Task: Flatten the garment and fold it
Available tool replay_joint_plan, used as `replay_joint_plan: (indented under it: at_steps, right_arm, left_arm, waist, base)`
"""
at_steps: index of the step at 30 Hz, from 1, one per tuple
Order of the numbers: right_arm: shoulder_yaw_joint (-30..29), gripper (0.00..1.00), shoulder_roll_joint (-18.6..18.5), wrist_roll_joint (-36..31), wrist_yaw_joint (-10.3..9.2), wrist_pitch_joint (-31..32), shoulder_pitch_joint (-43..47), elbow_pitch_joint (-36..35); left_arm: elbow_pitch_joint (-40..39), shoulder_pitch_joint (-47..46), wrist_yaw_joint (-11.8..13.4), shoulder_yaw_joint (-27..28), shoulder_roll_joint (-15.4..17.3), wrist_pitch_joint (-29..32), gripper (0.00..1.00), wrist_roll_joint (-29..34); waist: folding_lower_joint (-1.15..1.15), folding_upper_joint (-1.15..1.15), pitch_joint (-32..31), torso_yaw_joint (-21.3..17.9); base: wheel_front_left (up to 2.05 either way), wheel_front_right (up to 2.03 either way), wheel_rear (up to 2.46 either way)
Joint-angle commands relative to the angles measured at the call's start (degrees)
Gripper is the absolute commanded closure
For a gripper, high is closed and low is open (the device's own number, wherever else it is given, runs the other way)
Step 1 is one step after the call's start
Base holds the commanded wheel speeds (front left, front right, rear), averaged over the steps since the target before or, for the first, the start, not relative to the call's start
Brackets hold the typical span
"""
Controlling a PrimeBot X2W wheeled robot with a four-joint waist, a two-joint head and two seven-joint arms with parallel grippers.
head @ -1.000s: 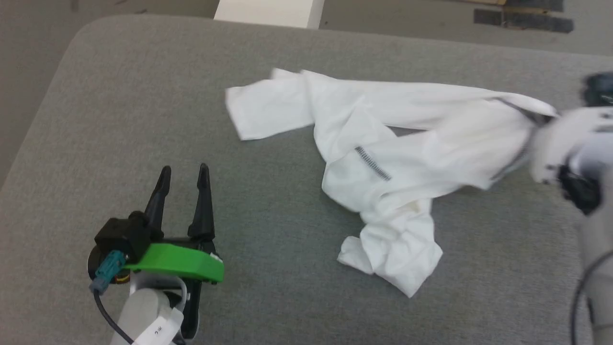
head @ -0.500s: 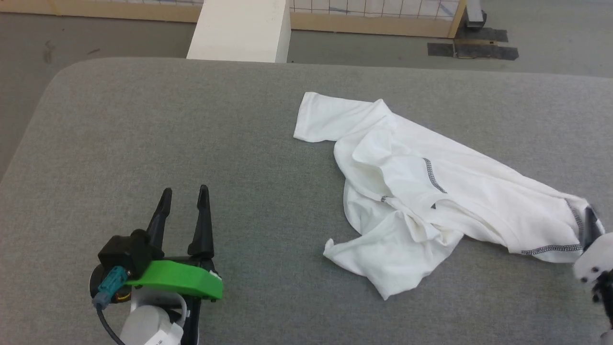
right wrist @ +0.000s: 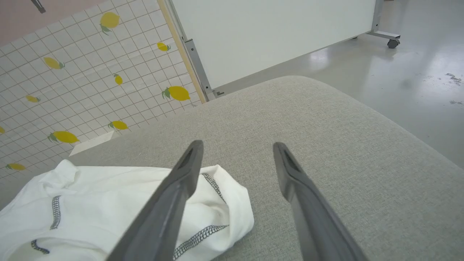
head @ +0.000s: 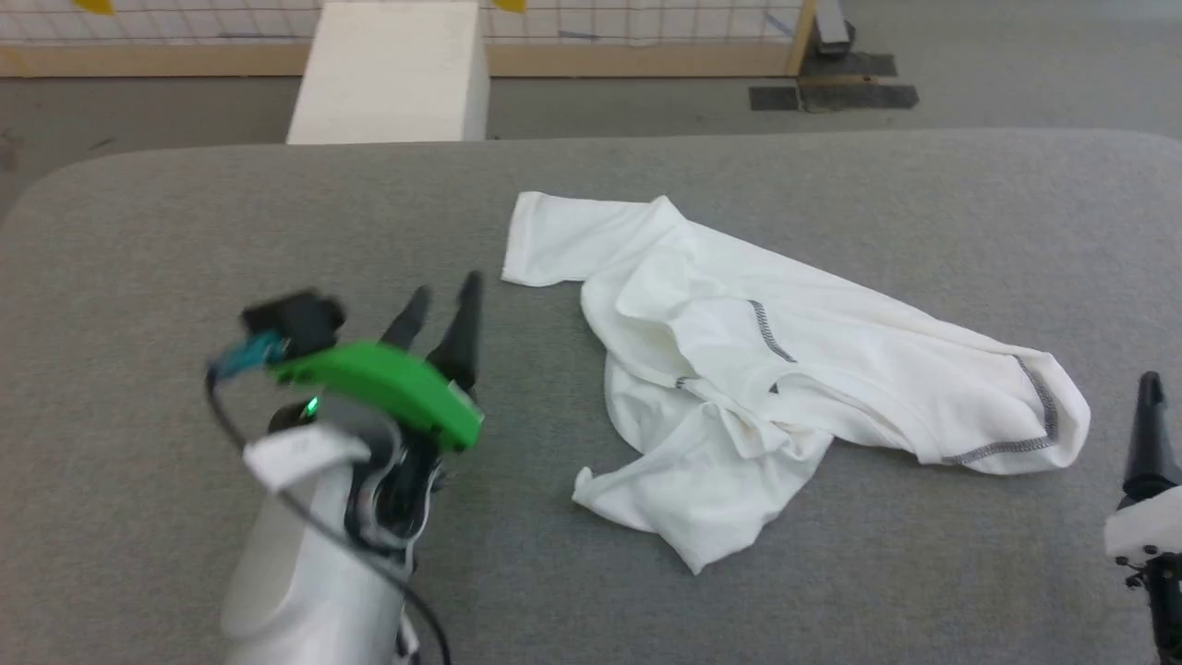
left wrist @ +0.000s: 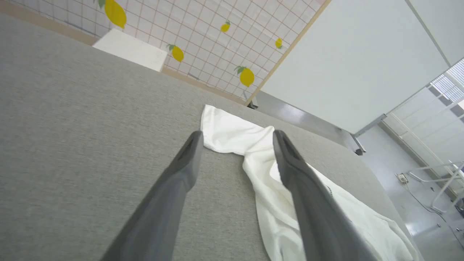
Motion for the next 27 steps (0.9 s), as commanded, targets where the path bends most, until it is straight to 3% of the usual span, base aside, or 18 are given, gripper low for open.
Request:
replay_joint_plan:
  at_steps: [1, 4, 8, 15, 19, 20, 21, 22, 27]
  right_arm:
    - [0.8, 0.00, 0.0, 0.5, -0.08, -0.6, 0.2, 0.1]
    - [2.1, 0.00, 0.0, 0.7, -0.08, -1.9, -0.4, 1.4]
    - [3.0, 0.00, 0.0, 1.1, -0.08, -3.7, -1.0, 3.2]
    - [3.4, 0.00, 0.0, -0.5, -0.08, -5.8, -2.0, 5.9]
    - [3.8, 0.00, 0.0, -1.6, -0.08, -6.5, -3.3, 6.6]
    - [3.9, 0.00, 0.0, -1.8, -0.08, -6.6, -3.5, 6.8]
    - [4.1, 0.00, 0.0, -1.9, -0.08, -6.7, -3.8, 7.0]
    - [4.2, 0.00, 0.0, -2.0, -0.08, -6.7, -4.0, 7.1]
    - [4.9, 0.00, 0.0, -2.3, -0.08, -6.7, -4.3, 7.5]
  left_arm:
    - [0.9, -2.9, 0.9, -1.4, -0.2, 3.6, 0.00, -1.7]
    - [3.3, -7.8, 2.6, -5.6, -0.2, 13.4, 0.00, -7.1]
    - [5.6, -10.6, 4.4, -9.0, -0.2, 20.6, 0.00, -9.6]
    - [7.1, -11.0, 4.9, -10.6, -0.1, 21.6, 0.00, -11.0]
    - [7.4, -11.8, 3.3, -10.7, 0.3, 19.4, 0.00, -10.4]
    - [7.3, -12.1, 2.8, -10.7, 0.3, 18.6, 0.28, -10.2]
    - [7.3, -12.4, 2.1, -10.6, 0.3, 17.4, 0.89, -10.0]
    - [7.4, -12.7, 1.7, -10.4, 0.3, 16.4, 1.00, -9.9]
    - [7.4, -14.8, -0.4, -9.4, 0.2, 11.4, 1.00, -10.8]
  waist:
    - [0.00, 0.00, 2.9, -3.6]
    - [0.00, 0.00, 4.5, -6.2]
    - [0.00, 0.00, 6.4, -8.9]
    - [0.00, 0.00, 8.5, -11.0]
    - [0.00, 0.00, 9.1, -11.2]
    - [0.00, 0.00, 9.2, -11.1]
    - [0.00, 0.00, 9.3, -10.9]
    - [0.00, 0.00, 9.4, -10.7]
    - [0.00, 0.00, 8.9, -8.4]
  base:
    - [0.00, 0.00, 0.00]
    - [0.00, 0.00, 0.00]
    - [0.00, 0.00, 0.00]
    - [0.00, 0.00, 0.00]
    - [0.00, 0.00, 0.00]
    - [0.00, 0.00, 0.00]
    - [0.00, 0.00, 0.00]
    - [0.00, 0.00, 0.00]
    - [0.00, 0.00, 0.00]
